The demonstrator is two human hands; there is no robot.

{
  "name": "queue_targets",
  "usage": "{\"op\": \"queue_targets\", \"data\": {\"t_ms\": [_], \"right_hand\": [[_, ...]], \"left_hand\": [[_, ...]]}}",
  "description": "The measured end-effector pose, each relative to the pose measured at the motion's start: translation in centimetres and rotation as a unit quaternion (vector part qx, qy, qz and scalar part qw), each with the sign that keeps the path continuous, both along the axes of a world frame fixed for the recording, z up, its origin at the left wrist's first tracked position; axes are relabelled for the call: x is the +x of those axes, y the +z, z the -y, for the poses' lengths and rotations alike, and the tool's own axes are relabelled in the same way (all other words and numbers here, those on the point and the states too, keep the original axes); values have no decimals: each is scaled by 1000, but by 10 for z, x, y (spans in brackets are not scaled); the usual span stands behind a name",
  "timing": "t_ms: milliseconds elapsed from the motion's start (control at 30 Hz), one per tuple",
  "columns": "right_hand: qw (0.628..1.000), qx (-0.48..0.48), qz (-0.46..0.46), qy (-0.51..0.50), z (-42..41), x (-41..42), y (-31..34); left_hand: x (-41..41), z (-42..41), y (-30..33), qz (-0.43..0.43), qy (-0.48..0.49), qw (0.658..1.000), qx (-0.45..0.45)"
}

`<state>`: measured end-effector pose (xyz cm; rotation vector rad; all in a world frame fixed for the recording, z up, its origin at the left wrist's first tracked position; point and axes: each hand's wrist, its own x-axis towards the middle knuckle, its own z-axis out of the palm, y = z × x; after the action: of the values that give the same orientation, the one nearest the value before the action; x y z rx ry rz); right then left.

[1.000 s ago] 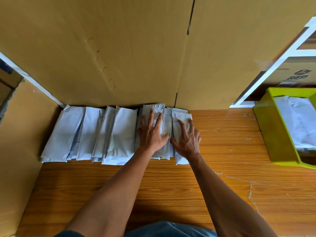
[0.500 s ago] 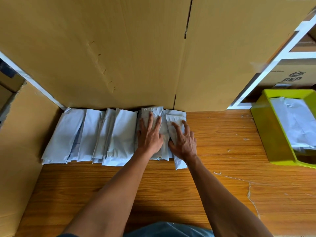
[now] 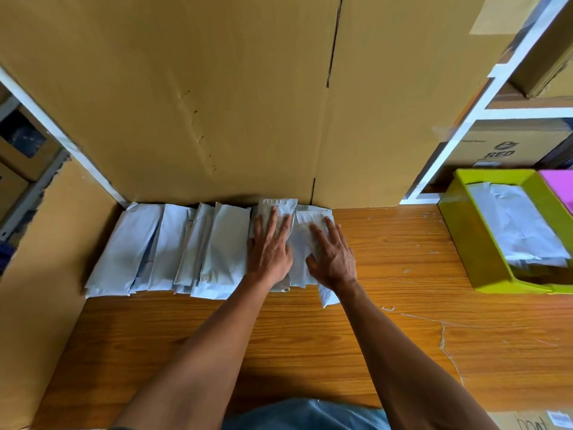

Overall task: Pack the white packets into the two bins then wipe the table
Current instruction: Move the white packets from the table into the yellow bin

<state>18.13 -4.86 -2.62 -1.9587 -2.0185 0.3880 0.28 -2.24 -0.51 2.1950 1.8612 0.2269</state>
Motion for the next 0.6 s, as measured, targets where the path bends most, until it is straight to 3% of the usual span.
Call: {"op": "queue_targets", "data": {"t_ms": [167, 600], "right_hand": [[999, 7, 30, -8, 11, 12, 13], [992, -16, 33, -119, 96, 61, 47]], "left_hand": [[5, 2, 3, 9, -26, 999, 35], [58, 53, 5, 26, -114, 993, 15]]}}
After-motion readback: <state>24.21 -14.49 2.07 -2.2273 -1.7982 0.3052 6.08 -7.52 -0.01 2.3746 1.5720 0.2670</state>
